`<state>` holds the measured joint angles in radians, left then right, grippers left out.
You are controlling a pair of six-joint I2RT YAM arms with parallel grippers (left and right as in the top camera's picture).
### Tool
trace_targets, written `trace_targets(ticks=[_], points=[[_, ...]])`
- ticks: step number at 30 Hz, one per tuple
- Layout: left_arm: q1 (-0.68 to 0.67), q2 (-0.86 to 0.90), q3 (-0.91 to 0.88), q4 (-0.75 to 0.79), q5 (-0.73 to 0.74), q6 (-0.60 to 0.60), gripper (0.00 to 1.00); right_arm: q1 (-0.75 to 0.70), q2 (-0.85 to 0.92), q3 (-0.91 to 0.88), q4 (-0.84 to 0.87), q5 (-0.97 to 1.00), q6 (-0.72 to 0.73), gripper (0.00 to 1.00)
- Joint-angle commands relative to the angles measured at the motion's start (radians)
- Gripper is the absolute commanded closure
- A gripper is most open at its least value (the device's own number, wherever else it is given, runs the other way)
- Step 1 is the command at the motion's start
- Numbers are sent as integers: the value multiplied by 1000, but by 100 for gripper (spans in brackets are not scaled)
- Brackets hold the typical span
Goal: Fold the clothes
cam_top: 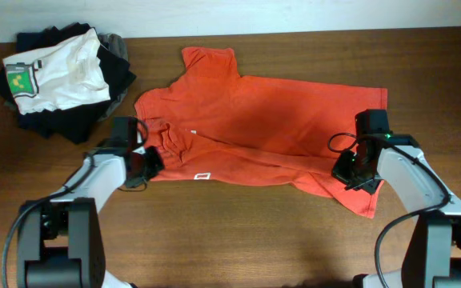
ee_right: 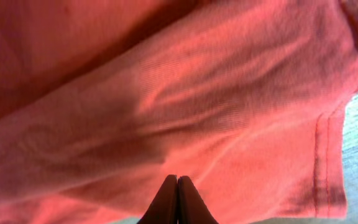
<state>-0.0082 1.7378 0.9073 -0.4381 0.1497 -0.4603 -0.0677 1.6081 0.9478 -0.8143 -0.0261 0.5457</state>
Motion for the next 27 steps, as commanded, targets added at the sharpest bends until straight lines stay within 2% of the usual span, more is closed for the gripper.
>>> trace_targets(ticks=[1, 3, 7, 11, 15, 17, 23, 27], points=[[51, 14, 6, 38, 17, 27, 99, -6, 30, -5, 0, 11, 10, 96], [55, 14, 6, 53, 25, 77, 99, -6, 53, -5, 2, 11, 10, 96], [57, 20, 6, 48, 6, 80, 99, -6, 131, -5, 12, -7, 13, 96], [73, 22, 6, -44, -57, -8, 99, -6, 200, -5, 6, -2, 23, 96], [113, 13, 6, -132, -103, -35, 99, -16, 186, -5, -27, 64, 92, 96], [141, -4, 6, -192, -132, -96, 99, -40, 176, -3, -50, 88, 92, 96], [217, -164, 6, -314, -132, -120, 99, -145, 130, 27, -160, 92, 91, 96], [220, -382, 6, -364, -131, -120, 99, -167, 50, 108, -266, 92, 28, 96]])
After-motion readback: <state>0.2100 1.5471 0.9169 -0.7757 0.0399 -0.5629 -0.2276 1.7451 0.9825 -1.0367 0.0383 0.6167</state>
